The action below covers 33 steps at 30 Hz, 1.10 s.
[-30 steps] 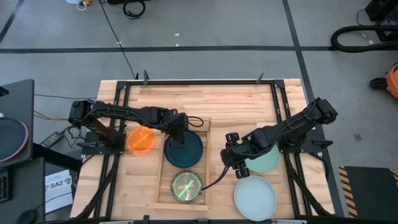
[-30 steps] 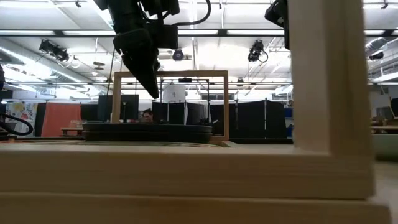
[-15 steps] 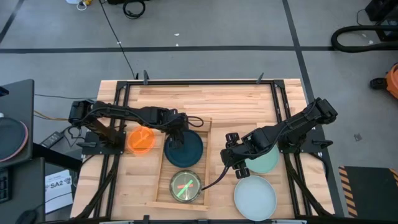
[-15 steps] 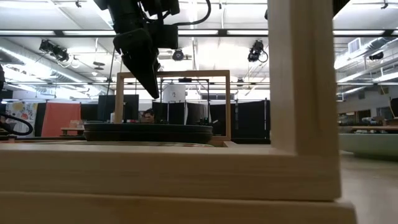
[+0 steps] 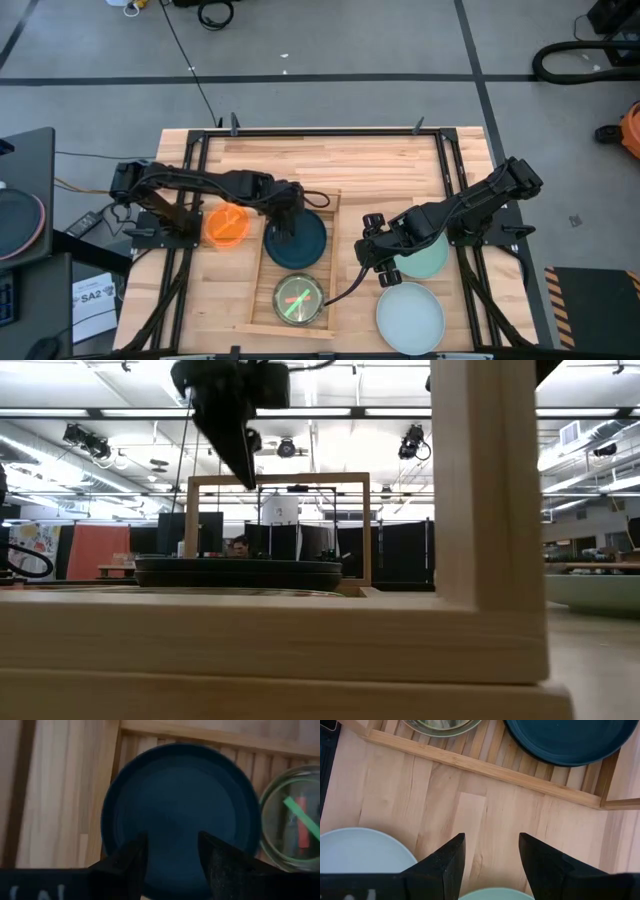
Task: Place and stack plates onto a shelf
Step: Stack the big gray plate on top of the big black plate on the shelf
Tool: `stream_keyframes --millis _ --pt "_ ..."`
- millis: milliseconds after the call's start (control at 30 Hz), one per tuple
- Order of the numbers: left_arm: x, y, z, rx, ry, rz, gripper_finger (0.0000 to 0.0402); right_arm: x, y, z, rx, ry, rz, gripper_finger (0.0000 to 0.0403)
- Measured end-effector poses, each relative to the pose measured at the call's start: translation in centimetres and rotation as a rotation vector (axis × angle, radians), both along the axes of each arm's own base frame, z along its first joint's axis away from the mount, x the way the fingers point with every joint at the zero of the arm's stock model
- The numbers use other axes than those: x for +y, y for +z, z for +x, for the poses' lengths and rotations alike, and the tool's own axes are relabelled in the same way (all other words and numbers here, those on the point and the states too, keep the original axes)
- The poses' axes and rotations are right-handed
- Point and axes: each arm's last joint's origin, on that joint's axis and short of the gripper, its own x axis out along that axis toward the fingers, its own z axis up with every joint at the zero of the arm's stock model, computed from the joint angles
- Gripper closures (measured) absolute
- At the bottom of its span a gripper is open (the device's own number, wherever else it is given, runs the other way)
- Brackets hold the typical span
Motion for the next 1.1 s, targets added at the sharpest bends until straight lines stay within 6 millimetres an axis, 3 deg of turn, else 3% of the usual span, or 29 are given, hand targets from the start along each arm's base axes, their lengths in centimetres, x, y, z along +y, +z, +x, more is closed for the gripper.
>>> stream_keyframes --millis 600,1100 --pt "-0.6 8.6 -0.8 -0.047 -0.137 0.052 0.0225 0.0 0.0 0.0 -0.005 -0.003 0.004 0.0212" --pt "-0.4 14.2 -6.9 -0.242 -0.104 0.042 0.0225 0.6 0.1 -0.1 -0.008 -0.026 0.053 0.0212"
